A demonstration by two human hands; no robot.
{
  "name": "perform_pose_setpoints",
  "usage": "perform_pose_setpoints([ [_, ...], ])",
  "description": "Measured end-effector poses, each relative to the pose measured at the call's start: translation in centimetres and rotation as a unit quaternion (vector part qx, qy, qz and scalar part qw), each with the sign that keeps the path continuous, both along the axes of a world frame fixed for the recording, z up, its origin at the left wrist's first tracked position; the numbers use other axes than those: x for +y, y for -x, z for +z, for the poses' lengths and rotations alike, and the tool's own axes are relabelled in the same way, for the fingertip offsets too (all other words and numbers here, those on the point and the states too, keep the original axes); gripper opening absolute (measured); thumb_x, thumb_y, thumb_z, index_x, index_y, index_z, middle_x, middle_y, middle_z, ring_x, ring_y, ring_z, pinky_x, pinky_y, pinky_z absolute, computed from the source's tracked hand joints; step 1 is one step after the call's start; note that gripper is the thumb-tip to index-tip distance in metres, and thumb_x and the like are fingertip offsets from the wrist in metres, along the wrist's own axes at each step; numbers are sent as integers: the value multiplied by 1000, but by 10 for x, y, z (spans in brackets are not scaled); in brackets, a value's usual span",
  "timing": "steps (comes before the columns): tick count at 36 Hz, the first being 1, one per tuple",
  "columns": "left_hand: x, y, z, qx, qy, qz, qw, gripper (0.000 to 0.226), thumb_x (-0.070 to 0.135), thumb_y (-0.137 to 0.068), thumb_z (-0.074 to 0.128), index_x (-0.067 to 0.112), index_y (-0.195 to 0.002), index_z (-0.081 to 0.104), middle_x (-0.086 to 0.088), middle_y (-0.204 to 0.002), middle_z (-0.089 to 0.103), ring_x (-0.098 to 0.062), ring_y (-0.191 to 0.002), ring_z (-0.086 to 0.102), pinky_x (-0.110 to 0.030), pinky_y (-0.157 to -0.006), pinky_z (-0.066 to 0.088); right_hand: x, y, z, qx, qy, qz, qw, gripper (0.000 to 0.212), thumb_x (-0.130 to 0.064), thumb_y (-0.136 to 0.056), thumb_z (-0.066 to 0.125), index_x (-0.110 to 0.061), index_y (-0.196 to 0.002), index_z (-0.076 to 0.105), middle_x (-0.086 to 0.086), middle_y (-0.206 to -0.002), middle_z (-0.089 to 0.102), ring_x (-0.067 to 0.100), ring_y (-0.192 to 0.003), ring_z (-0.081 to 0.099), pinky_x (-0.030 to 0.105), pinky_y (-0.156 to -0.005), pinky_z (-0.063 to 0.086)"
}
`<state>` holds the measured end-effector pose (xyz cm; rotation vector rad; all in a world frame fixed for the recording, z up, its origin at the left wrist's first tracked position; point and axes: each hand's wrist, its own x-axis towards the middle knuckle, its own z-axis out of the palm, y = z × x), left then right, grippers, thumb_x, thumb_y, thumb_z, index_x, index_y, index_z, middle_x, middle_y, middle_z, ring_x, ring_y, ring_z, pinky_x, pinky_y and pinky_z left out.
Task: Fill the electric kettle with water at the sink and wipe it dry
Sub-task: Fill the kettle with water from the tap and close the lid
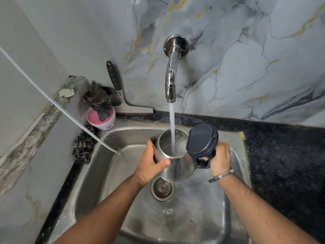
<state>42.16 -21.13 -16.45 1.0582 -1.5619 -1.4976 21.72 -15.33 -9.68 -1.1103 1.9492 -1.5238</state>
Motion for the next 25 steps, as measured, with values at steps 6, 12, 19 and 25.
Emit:
perform_pose_setpoints([
  [6,0,-1,1,-5,1,1,1000,74,31,-73,75,15,-138,43,3,-135,60,-18,-130,57,-27,-104,49,-6,-3,8,-80,60,19,995,67,30,-81,24,-27,-46,30,-15,-43,36,-20,-33,40,-7,-35,26],
  [12,0,0,1,-4,-2,-1,1000,75,32,-72,75,13,-137,42,-4,-135,59,-20,-131,58,-30,-105,50,-5,0,5,-95,61,55,992,71,16,-82,26,-36,-35,38,-13,-30,44,-12,-31,38,-5,-34,25],
  [19,1,1,1,2,1,-5,1000,78,31,-73,75,9,-138,40,-9,-137,57,-21,-132,56,-31,-106,48,-5,0,6,-73,42,57,995,78,30,-80,26,-41,-48,36,-25,-38,42,-9,-47,42,-5,-36,28],
  [25,2,0,0,-3,7,-4,1000,77,32,-73,76,11,-138,40,-6,-136,57,-20,-131,57,-30,-105,49,-6,2,2,-34,56,71,995,67,31,-76,30,-30,-48,35,-18,-34,42,-9,-34,36,-4,-35,23],
])
